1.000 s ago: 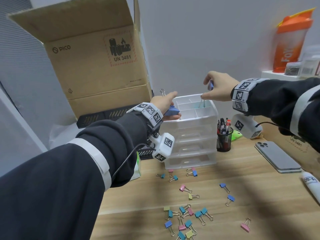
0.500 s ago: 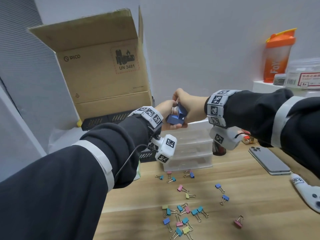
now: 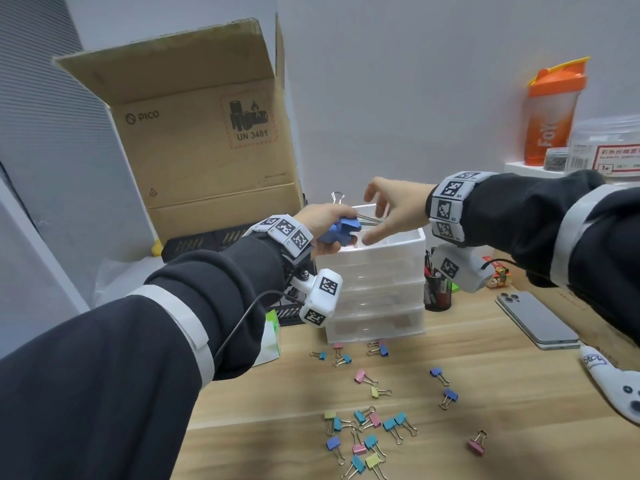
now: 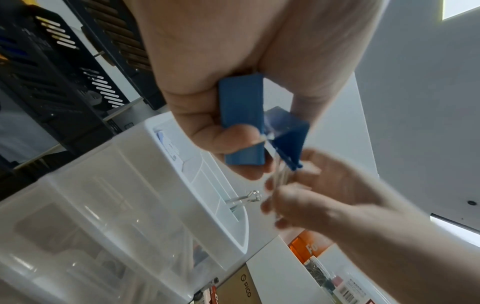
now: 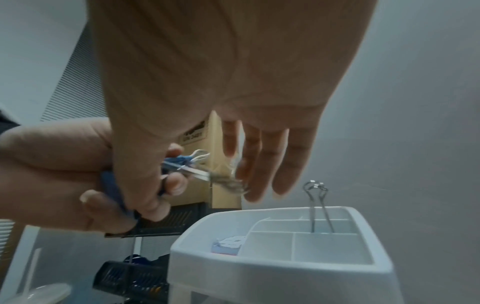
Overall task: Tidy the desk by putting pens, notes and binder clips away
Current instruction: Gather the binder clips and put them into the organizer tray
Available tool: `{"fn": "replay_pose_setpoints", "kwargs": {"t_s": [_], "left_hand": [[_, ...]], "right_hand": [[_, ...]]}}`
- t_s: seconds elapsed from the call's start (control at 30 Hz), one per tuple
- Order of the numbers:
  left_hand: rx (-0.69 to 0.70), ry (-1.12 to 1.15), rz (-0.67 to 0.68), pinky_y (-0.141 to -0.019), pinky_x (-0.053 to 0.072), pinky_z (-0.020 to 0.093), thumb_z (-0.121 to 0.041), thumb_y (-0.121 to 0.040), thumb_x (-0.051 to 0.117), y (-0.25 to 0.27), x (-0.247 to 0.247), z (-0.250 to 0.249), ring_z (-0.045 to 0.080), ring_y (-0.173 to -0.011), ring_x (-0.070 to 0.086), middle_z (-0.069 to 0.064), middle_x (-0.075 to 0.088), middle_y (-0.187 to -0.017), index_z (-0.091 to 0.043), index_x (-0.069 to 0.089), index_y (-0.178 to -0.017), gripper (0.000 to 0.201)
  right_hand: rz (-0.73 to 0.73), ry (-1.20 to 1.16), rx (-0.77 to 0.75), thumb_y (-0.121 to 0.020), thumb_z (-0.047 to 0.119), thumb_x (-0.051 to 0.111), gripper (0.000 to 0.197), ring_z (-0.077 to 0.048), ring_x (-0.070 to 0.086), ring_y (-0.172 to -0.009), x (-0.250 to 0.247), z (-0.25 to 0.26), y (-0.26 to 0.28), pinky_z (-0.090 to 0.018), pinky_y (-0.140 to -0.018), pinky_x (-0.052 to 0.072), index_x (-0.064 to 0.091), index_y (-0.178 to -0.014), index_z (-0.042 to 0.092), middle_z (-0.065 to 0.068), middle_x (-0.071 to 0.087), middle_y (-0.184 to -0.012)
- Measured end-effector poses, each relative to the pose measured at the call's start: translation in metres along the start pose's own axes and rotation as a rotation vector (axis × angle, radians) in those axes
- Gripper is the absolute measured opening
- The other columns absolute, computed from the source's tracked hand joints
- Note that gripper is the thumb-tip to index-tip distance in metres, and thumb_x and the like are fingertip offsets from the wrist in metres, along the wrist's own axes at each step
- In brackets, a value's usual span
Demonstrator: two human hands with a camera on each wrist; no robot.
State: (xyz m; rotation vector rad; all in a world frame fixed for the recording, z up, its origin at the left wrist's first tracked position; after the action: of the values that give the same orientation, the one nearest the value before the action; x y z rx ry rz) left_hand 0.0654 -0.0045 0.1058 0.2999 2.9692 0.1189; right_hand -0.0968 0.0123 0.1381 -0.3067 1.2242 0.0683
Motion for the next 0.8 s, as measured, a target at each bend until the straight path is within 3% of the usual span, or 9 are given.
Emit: {"fn": "replay_pose_setpoints", "kwargs": {"t_s": [0.07, 0.17, 0.23, 0.33, 0.53, 0.63, 0.73, 0.8], "left_hand": [[-0.004, 0.061, -0.027, -0.041, 0.042, 0.020, -0.017, -0.087, 0.067, -0.002, -0.005, -0.002, 0.026, -0.071, 0.070, 0.010, 0.072, -0.080, -0.009, 0.061, -0.091, 0.011], [0.003, 0.113, -0.009, -0.043, 0.045, 0.021, -0.018, -0.091, 0.064, -0.004, -0.005, -0.004, 0.023, -0.071, 0.069, 0.010, 0.070, -0.080, -0.009, 0.061, -0.088, 0.010], [0.011, 0.138, 0.027, -0.043, 0.046, 0.021, -0.020, -0.093, 0.063, -0.007, 0.000, -0.005, 0.023, -0.072, 0.069, 0.010, 0.068, -0.082, -0.009, 0.060, -0.089, 0.012], [0.036, 0.178, 0.046, -0.043, 0.047, 0.022, -0.020, -0.094, 0.062, -0.013, 0.006, -0.006, 0.023, -0.071, 0.070, 0.010, 0.068, -0.081, -0.008, 0.059, -0.092, 0.013], [-0.066, 0.076, 0.125, -0.046, 0.047, 0.022, -0.017, -0.090, 0.058, -0.014, 0.009, 0.003, 0.028, -0.075, 0.072, 0.015, 0.070, -0.093, -0.009, 0.054, -0.107, 0.018], [-0.069, 0.024, 0.202, -0.049, 0.044, 0.024, -0.016, -0.086, 0.062, -0.014, 0.013, 0.007, 0.030, -0.078, 0.071, 0.015, 0.067, -0.097, -0.009, 0.056, -0.106, 0.023], [-0.034, -0.098, 0.288, -0.056, 0.041, 0.025, -0.021, -0.091, 0.067, -0.016, 0.023, 0.014, 0.025, -0.078, 0.069, 0.008, 0.068, -0.095, -0.014, 0.059, -0.098, 0.013], [-0.016, -0.149, 0.325, -0.055, 0.042, 0.025, -0.022, -0.094, 0.065, -0.018, 0.028, 0.018, 0.024, -0.078, 0.069, 0.007, 0.069, -0.092, -0.016, 0.057, -0.095, 0.010]], "right_hand": [[0.062, -0.075, 0.131, -0.074, 0.064, 0.070, 0.074, -0.023, 0.067, -0.091, -0.001, -0.012, -0.001, -0.035, -0.080, 0.055, 0.044, -0.124, 0.016, -0.003, 0.063, -0.109], [0.140, -0.488, 0.292, -0.094, 0.051, 0.053, 0.053, -0.025, 0.069, -0.072, 0.003, -0.021, -0.001, -0.031, -0.063, 0.055, 0.050, -0.119, 0.004, -0.012, 0.069, -0.090], [0.183, -0.601, 0.309, -0.100, 0.042, 0.048, 0.043, -0.025, 0.066, -0.064, 0.006, -0.022, -0.001, -0.028, -0.058, 0.052, 0.054, -0.111, 0.000, -0.015, 0.068, -0.082], [0.197, -0.664, 0.299, -0.101, 0.026, 0.052, 0.028, -0.022, 0.063, -0.061, 0.009, -0.023, -0.005, -0.026, -0.054, 0.052, 0.058, -0.102, -0.001, -0.015, 0.066, -0.077], [-0.034, -0.767, 0.232, -0.096, 0.009, 0.060, 0.007, -0.013, 0.045, -0.053, 0.002, -0.034, -0.019, -0.023, -0.053, 0.045, 0.065, -0.098, 0.005, -0.005, 0.051, -0.064], [-0.031, -0.749, 0.157, -0.094, 0.005, 0.060, 0.006, -0.013, 0.046, -0.053, 0.005, -0.029, -0.020, -0.021, -0.052, 0.046, 0.065, -0.094, 0.007, -0.004, 0.052, -0.065], [-0.049, -0.776, 0.109, -0.093, 0.003, 0.061, 0.005, -0.014, 0.049, -0.055, 0.010, -0.021, -0.021, -0.017, -0.048, 0.047, 0.065, -0.093, 0.006, -0.004, 0.055, -0.068], [-0.069, -0.773, 0.095, -0.091, 0.002, 0.064, 0.009, -0.014, 0.053, -0.057, 0.015, -0.019, -0.024, -0.019, -0.051, 0.050, 0.066, -0.099, 0.003, -0.006, 0.058, -0.073]]}}
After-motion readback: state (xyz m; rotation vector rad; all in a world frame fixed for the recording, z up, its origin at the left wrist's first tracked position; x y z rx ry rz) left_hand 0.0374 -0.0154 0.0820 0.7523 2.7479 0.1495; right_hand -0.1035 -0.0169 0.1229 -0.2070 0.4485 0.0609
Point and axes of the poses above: each hand's wrist, its own y-axis away from the middle knuckle, its own x-axis out of the palm, z = x × y, the point moved 3 cm from there along -y, towards the middle knuckle
